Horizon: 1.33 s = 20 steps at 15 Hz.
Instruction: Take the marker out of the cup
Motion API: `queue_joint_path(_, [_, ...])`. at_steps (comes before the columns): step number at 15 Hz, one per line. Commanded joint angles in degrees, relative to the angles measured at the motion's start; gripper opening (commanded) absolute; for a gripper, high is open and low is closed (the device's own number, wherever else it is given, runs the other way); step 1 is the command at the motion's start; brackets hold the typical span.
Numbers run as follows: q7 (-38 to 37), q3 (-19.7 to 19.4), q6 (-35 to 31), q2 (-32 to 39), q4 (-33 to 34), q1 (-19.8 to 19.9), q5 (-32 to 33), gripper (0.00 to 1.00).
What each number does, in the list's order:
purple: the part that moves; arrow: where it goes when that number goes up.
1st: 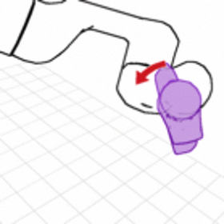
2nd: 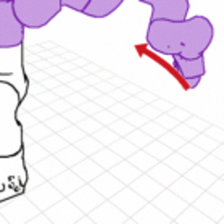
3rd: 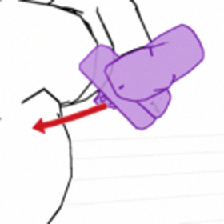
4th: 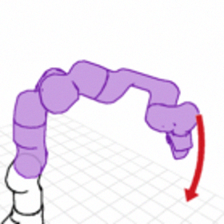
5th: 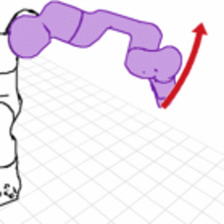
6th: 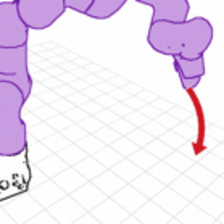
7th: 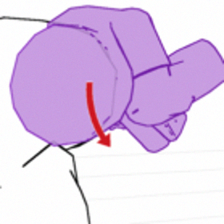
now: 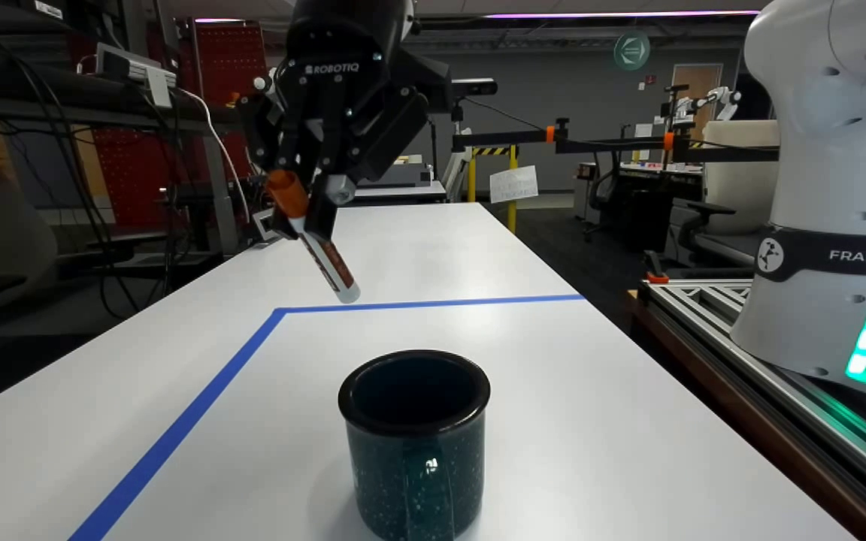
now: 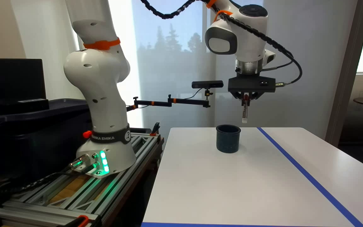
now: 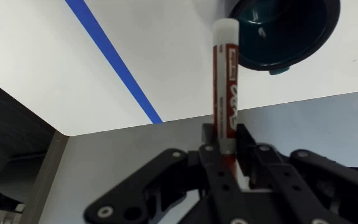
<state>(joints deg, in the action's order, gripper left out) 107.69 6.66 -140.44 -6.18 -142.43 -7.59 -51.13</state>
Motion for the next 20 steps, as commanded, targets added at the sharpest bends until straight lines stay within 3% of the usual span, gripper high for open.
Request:
queue_joint_path(1, [-3.33, -1.42, -2.39, 1.81, 1.15, 0.95, 1.41, 0.05])
queue_joint_path(12, [-3.18, -2.38, -14.10, 17.98, 4.22, 2.80, -3.82, 0.05])
queue_joint_path(20, [-2.58, -2.33, -17.06, 26.61, 8.14, 3.04, -4.06, 0.05])
